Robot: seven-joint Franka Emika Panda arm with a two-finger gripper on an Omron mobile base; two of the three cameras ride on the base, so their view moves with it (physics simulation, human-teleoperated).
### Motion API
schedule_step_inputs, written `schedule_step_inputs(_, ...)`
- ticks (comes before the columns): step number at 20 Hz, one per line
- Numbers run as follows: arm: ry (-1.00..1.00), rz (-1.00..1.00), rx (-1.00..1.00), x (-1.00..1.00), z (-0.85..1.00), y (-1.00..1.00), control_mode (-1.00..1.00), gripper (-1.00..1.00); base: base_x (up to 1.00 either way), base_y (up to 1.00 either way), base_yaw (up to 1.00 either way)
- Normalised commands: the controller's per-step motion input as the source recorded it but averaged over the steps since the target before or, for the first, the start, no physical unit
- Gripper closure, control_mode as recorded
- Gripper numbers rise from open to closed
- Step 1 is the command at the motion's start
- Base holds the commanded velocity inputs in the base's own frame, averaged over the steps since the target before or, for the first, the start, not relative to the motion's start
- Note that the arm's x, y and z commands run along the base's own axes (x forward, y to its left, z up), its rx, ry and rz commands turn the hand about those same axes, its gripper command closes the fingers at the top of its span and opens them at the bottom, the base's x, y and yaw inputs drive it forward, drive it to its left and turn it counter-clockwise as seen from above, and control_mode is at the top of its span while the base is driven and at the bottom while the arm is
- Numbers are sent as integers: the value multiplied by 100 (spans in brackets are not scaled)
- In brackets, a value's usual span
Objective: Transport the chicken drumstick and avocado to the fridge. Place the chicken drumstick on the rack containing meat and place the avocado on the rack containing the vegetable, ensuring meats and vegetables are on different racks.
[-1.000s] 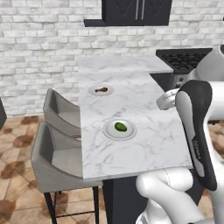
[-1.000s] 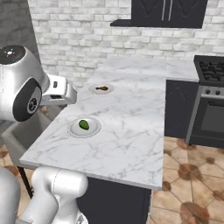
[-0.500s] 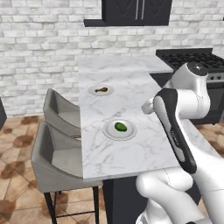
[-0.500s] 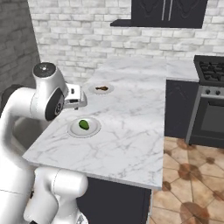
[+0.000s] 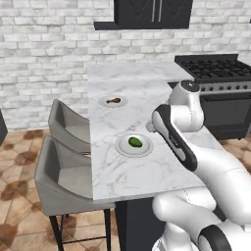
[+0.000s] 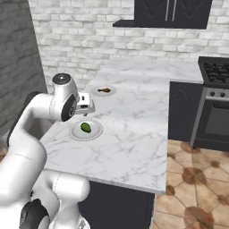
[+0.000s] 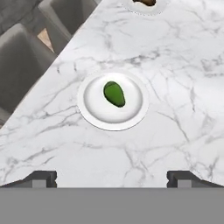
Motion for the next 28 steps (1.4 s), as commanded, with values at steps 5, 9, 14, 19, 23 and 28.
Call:
schedule_step_inputs(5,16,11,0,34,-43,14,-100,-100,0,0,0)
schedule_step_inputs(9,16,10,-3,28,-42,19,-100,-100,0,0,0)
schedule_step_inputs(14,11,10,-7,28,-32,21,-100,-100,0,0,0)
schedule_step_inputs(19,12,9,-7,33,-34,11,-100,-100,0,0,0)
schedule_step_inputs(23,7,10,-4,41,-37,8,-100,-100,0,0,0)
schedule_step_inputs(28,1,8,0,47,-28,0,-100,-100,0,0,0)
